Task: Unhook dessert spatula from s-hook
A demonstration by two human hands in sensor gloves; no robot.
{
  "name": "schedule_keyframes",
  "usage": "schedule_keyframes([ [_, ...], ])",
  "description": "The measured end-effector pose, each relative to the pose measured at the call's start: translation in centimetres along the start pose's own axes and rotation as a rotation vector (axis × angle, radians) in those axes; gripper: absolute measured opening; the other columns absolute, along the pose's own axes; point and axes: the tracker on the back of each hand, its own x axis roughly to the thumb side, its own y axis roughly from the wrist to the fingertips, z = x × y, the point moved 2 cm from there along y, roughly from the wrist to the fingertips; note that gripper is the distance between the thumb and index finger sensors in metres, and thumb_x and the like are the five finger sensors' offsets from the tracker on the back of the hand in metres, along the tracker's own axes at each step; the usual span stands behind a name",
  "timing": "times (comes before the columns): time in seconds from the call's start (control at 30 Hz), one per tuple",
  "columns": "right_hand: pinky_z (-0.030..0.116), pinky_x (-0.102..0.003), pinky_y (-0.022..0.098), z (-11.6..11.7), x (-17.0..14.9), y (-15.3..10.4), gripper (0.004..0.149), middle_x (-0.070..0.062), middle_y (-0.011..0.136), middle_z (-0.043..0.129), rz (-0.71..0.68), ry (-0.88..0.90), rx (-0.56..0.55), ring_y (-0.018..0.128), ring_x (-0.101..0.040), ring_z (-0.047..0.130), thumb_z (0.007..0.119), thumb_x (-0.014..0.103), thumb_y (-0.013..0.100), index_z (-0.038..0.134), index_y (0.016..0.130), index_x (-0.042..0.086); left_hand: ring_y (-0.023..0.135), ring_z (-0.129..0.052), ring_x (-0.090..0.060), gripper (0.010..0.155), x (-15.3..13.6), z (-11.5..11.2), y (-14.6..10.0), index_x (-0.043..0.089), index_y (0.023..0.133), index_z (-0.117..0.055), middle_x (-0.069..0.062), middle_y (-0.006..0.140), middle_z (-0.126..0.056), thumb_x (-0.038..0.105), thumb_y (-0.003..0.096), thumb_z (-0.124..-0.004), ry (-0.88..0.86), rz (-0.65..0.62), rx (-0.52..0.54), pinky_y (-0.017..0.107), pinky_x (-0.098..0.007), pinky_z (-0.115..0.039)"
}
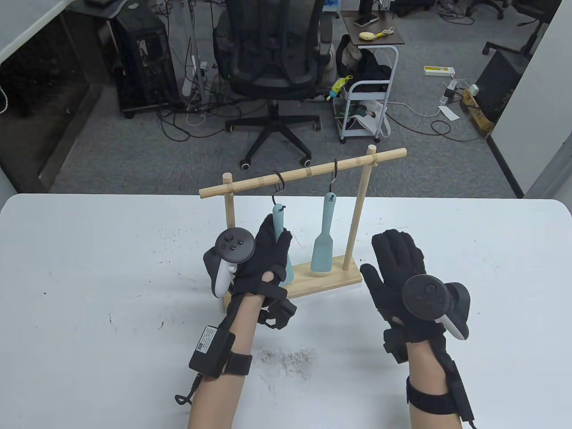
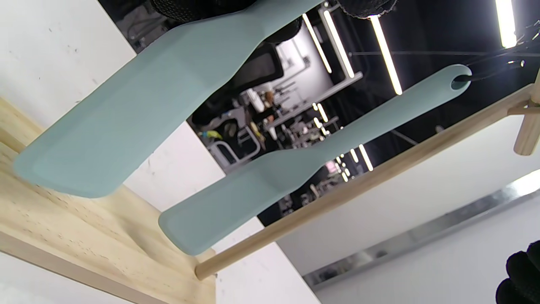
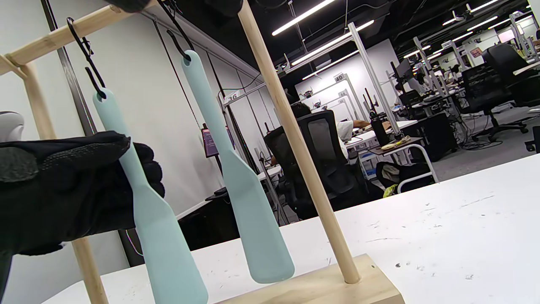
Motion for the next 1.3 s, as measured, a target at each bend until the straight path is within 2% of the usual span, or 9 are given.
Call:
schedule_keyframes([
  [0.23, 0.04, -0.063, 0.076, 0.0, 0.0, 0.0, 0.071, -0.013, 0.12, 0.047, 0.0, -0.001, 0.002, 0.108, -0.047, 0.044, 0.066, 0.058, 0.053, 0.056, 0.112, 0.02, 0.109, -0.072, -0.021, 0.064, 0.0, 0.2, 0.0, 0.032, 0.118, -0.04, 0.006, 0.116, -0.064, 0.052, 0.0614, -0.059, 0.014, -0.002, 0.018, 0.085, -0.051, -0.058],
  [0.7, 0.04, -0.063, 0.076, 0.2, 0.3, 0.1, 0.07, -0.013, 0.12, 0.048, -0.002, -0.009, 0.014, 0.108, -0.047, 0.045, 0.066, 0.058, 0.053, 0.056, 0.112, 0.02, 0.102, -0.083, -0.022, 0.057, -0.2, 0.3, -0.2, 0.033, 0.113, -0.055, 0.003, 0.111, -0.074, 0.051, 0.0597, -0.064, 0.002, -0.02, 0.037, 0.077, -0.051, -0.071],
  [1.3, 0.04, -0.063, 0.075, 0.4, 0.4, 0.1, 0.07, -0.013, 0.12, 0.049, -0.006, -0.009, 0.02, 0.108, -0.048, 0.045, 0.066, 0.058, 0.054, 0.058, 0.112, 0.02, 0.084, -0.101, -0.02, 0.057, 0.7, 0.5, -1.3, 0.024, 0.108, -0.066, -0.001, 0.1, -0.09, 0.05, 0.0575, -0.069, 0.022, -0.074, 0.046, 0.062, -0.04, -0.087],
])
